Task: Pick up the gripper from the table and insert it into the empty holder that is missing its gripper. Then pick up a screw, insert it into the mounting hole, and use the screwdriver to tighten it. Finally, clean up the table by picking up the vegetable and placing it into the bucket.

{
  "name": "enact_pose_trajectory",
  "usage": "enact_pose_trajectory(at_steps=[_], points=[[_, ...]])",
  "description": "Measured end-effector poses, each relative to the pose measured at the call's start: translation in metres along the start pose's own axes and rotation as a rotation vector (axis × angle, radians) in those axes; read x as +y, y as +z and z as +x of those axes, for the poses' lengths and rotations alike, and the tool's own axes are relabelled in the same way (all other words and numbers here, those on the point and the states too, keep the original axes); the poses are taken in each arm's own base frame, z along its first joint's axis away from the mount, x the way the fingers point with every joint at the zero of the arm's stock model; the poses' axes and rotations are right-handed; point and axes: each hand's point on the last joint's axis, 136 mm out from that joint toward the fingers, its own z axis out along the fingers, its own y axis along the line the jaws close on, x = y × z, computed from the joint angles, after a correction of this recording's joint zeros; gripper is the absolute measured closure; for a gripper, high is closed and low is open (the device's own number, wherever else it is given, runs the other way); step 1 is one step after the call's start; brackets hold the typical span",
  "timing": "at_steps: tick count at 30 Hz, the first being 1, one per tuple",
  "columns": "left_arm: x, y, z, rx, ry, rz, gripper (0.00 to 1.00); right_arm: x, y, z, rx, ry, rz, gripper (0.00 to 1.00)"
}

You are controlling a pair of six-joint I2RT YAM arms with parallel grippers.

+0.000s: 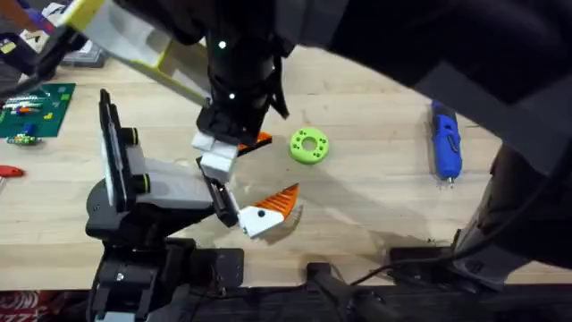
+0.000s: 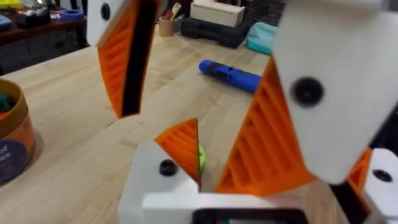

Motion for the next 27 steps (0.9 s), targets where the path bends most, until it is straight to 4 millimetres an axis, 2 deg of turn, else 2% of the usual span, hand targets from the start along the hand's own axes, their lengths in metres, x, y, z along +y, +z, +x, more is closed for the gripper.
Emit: enact_pose_trajectory(at_steps=[3,27], points=[[0.0000,0.0000,0.0000,0.000,0.000,0.000,0.015,-0.0021,-0.0001,0.0001,-0.001,0.006,0.001,0.005],[-0.0001,0.0000,-0.0001,0.000,0.002,0.000,0.014,-0.0018,-0.0022,0.0005,-0.004,0.005,0.003,0.003]])
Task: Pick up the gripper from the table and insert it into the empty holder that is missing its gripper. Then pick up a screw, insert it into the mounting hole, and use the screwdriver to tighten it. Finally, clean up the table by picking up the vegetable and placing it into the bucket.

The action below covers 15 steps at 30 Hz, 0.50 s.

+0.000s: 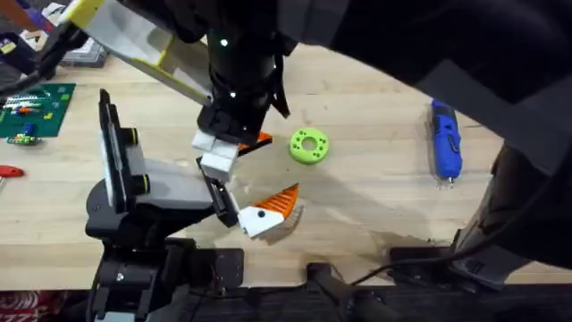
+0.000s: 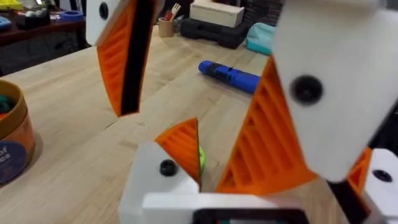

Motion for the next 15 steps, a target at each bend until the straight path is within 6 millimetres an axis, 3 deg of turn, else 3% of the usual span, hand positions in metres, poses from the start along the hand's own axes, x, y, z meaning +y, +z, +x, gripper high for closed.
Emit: enact_pose_trajectory(at_steps=[9,15], points=[[0.000,0.000,0.000,0.000,0.003,0.000,0.014,0.005,-0.005,0.003,0.004,-0.008,-0.004,0.004],[0.000,0.000,0.000,0.000,0.003,0.000,0.014,0.011,-0.030,0.007,-0.044,-0.019,0.000,0.003]])
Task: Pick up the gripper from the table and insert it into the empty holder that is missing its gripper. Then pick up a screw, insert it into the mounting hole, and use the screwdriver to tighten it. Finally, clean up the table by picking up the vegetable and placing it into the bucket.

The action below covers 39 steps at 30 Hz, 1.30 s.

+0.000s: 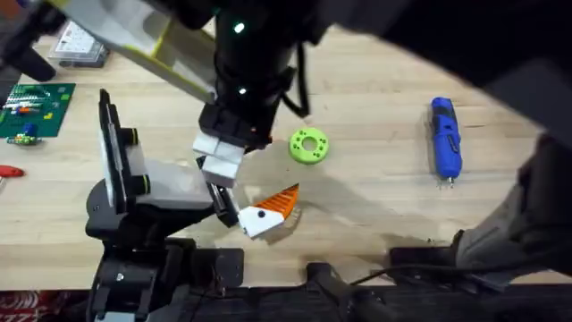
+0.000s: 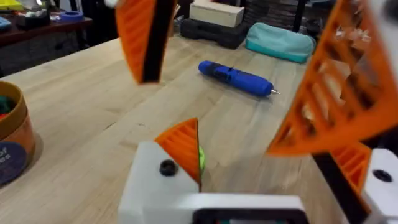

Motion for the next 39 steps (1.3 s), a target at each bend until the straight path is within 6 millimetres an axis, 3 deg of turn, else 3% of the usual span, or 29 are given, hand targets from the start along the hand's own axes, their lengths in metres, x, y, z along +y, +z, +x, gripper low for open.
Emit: enact_pose_trajectory(at_steps=[8,19,20,21,25,26,27,32,39], points=[[0.000,0.000,0.000,0.000,0.000,0.000,0.014,0.009,-0.035,0.027,0.014,-0.009,-0.006,0.004],[0.000,0.000,0.000,0.000,0.000,0.000,0.015,0.010,-0.037,0.032,0.026,-0.015,-0.009,0.003],[0.000,0.000,0.000,0.000,-0.001,0.000,0.044,0.010,-0.037,0.032,0.027,-0.015,-0.009,0.004],[0.000,0.000,0.000,0.000,-0.002,0.000,0.159,0.010,-0.037,0.032,0.029,-0.015,-0.009,0.004],[0.000,0.000,0.000,0.000,0.000,0.000,0.793,0.010,-0.037,0.034,0.036,-0.014,-0.011,0.004],[0.000,0.000,0.000,0.000,0.002,0.000,0.923,0.010,-0.037,0.034,0.036,-0.012,-0.010,0.004],[0.000,0.000,0.000,0.000,0.006,0.000,0.978,0.009,-0.037,0.035,0.036,-0.010,-0.010,0.004],[0.000,0.000,0.000,0.000,0.007,0.000,0.996,-0.005,-0.038,0.037,0.036,0.037,0.000,0.005],[0.000,0.000,0.000,0.000,0.007,0.000,0.996,-0.041,-0.041,0.051,0.045,0.174,0.023,0.005]])
